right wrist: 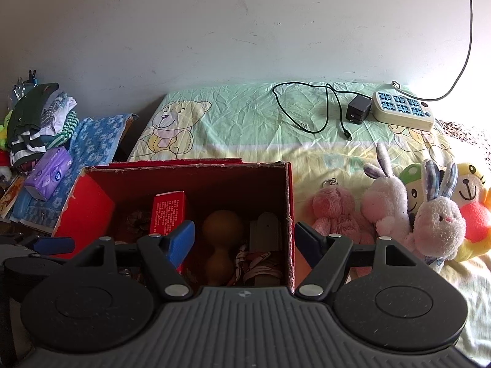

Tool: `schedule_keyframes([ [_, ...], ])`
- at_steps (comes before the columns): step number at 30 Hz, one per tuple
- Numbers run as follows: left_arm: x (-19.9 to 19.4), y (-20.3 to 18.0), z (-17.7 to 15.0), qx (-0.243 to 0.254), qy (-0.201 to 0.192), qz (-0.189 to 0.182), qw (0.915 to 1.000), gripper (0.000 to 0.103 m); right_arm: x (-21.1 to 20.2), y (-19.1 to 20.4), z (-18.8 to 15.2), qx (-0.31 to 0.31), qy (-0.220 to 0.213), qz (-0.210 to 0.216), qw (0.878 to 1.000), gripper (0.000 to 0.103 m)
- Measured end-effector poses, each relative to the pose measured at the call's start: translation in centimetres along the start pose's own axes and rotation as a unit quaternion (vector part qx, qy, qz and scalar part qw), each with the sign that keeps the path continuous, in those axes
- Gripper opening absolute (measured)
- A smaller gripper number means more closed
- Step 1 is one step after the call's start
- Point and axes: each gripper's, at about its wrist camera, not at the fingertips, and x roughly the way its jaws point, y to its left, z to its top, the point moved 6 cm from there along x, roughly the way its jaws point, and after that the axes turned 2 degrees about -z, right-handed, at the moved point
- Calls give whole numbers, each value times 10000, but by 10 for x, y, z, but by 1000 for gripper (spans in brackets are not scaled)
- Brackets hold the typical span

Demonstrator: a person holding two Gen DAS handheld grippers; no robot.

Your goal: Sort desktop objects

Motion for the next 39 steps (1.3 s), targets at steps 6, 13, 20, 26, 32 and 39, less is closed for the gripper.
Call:
schedule_keyframes([
  [6, 4, 3, 4, 58, 56, 256, 9996, 102, 5, 6, 3, -35, 8, 112, 9999, 74],
  [13, 12, 8, 3, 100, 153, 510, 9985, 102, 14, 13, 0, -124, 67, 68, 9999, 74],
  [20, 20, 12, 4, 127, 196, 569, 9981, 102, 20, 14, -4, -105, 131, -3, 9999, 74],
  [26, 23, 13, 3, 162, 126, 589, 9981, 102, 23, 14, -7, -79, 167, -65, 9998, 74],
  [32, 30, 12, 0, 306, 240, 614, 9974, 102, 28, 13, -10, -47, 231, -128, 9996, 74],
  [39, 34, 12, 0, 351, 276, 606, 9972, 100, 31, 14, -12, -4, 284, -150, 9995, 74],
])
